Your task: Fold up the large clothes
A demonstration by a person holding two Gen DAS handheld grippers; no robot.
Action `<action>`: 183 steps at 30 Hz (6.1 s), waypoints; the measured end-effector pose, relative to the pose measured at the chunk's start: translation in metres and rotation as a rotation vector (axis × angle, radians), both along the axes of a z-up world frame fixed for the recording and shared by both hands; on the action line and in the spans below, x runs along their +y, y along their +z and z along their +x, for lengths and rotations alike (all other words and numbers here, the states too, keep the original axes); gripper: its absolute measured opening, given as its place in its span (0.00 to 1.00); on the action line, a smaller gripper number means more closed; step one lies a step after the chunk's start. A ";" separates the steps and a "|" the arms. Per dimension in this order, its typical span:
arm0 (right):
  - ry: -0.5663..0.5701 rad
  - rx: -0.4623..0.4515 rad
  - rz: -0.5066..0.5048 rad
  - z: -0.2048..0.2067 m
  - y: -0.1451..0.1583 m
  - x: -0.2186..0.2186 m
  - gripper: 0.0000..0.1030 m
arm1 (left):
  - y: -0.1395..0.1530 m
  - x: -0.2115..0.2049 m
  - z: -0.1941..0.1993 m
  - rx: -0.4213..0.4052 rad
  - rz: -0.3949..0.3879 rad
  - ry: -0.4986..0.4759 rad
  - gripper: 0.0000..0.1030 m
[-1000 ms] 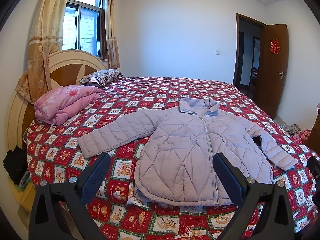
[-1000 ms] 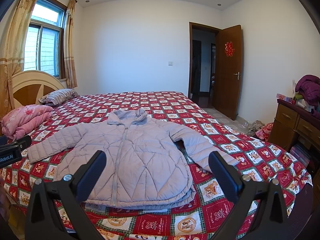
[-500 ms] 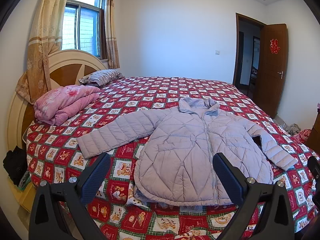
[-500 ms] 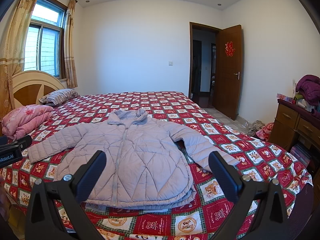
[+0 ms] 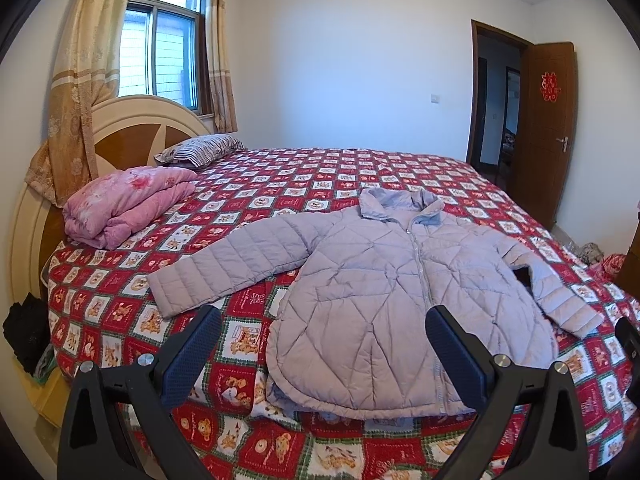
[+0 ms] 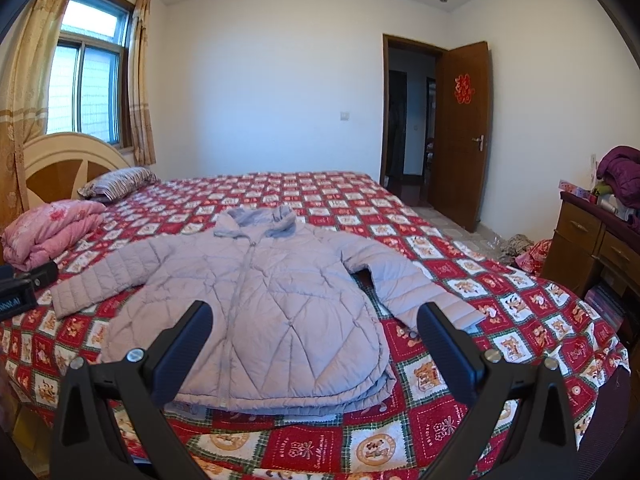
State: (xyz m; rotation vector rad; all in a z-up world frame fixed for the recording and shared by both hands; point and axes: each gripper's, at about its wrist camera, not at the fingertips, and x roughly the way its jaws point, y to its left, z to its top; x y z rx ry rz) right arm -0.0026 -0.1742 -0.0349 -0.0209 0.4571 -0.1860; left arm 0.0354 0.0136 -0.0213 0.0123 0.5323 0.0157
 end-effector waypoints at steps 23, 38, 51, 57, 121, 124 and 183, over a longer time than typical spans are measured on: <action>-0.479 0.340 0.059 0.141 -0.117 -0.233 0.94 | -0.114 -0.029 0.218 0.197 0.142 0.039 0.99; -0.435 0.379 0.097 0.160 -0.133 -0.282 0.09 | -0.144 -0.024 0.285 0.258 0.201 0.076 0.99; -0.359 0.170 -0.118 0.236 -0.018 -0.242 0.07 | -0.110 0.017 0.334 0.232 0.166 0.179 0.99; -0.189 0.135 -0.188 0.279 -0.012 -0.156 0.07 | -0.117 0.011 0.345 0.240 0.149 0.176 0.99; -0.089 0.146 -0.117 0.230 -0.134 -0.132 0.90 | -0.123 -0.191 0.346 0.290 0.015 -0.322 0.04; -0.094 0.144 -0.118 0.230 -0.134 -0.131 0.90 | -0.114 -0.164 0.351 0.250 0.039 -0.268 0.04; 0.089 0.395 -0.127 0.395 -0.177 -0.127 0.72 | -0.194 -0.096 0.418 0.279 0.174 0.081 0.94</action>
